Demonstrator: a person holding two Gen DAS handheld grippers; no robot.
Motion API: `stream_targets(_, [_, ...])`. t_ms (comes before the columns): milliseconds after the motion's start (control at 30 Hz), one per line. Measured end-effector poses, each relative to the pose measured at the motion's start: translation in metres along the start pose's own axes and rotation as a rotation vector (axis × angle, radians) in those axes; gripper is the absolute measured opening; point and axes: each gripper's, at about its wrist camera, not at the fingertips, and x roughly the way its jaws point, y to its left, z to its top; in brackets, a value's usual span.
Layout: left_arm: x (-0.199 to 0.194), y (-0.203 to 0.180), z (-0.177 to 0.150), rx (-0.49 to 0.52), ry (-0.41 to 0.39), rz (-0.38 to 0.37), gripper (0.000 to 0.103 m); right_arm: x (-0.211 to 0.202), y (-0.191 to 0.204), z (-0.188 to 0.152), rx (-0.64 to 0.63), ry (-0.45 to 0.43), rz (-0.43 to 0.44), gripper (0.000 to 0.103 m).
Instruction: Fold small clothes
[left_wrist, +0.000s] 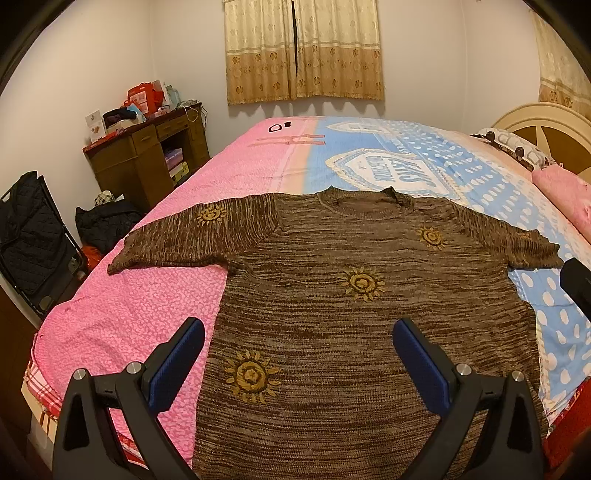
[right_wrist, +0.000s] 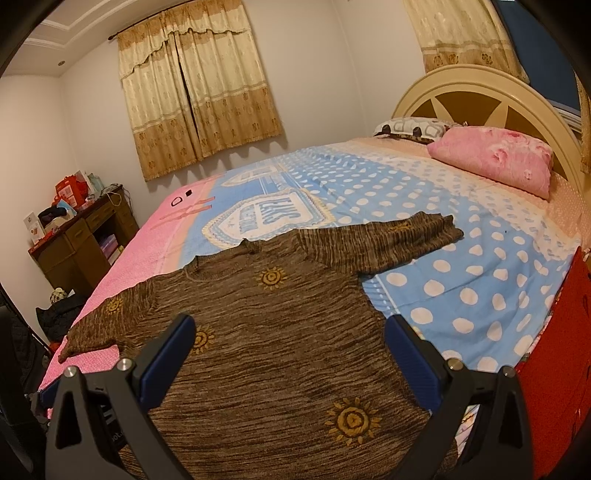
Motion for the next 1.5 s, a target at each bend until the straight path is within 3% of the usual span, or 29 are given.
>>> stream_targets(333, [0.018, -0.001, 0.002, 0.003, 0.031, -0.001, 0.102, 0.006, -0.001, -0.003, 0.003, 0.026, 0.0, 0.103])
stream_targets(500, [0.035, -0.004, -0.002, 0.02, 0.063, -0.042, 0.102, 0.027, -0.007, -0.002, 0.007, 0.081, 0.0, 0.103])
stream_targets(700, [0.049, -0.001, 0.015, 0.022, 0.046, -0.108, 0.102, 0.054, -0.059, 0.008, 0.031, 0.116, -0.033, 0.103])
stream_targets(733, [0.051, -0.001, 0.019, 0.019, 0.041, -0.12, 0.102, 0.059, -0.082, 0.016, 0.068, 0.108, -0.035, 0.097])
stream_targets(833, [0.059, -0.002, 0.031, 0.011, 0.028, -0.139, 0.102, 0.08, -0.148, 0.043, 0.183, 0.114, -0.09, 0.066])
stream_targets(967, [0.076, -0.004, 0.036, 0.006, 0.052, -0.13, 0.102, 0.116, -0.239, 0.079, 0.349, 0.15, -0.194, 0.064])
stream_targets(1067, [0.091, -0.003, 0.037, -0.006, 0.089, -0.125, 0.102, 0.149, -0.28, 0.103, 0.377, 0.174, -0.231, 0.064])
stream_targets(1300, [0.115, 0.0, 0.046, -0.004, 0.122, -0.071, 0.102, 0.216, -0.299, 0.119, 0.393, 0.246, -0.214, 0.061])
stream_targets(1400, [0.123, -0.001, 0.047, -0.002, 0.133, -0.06, 0.102, 0.235, -0.289, 0.122, 0.303, 0.276, -0.238, 0.061])
stream_targets(1500, [0.129, 0.0, 0.045, -0.016, 0.154, -0.07, 0.102, 0.24, -0.281, 0.122, 0.221, 0.3, -0.28, 0.049])
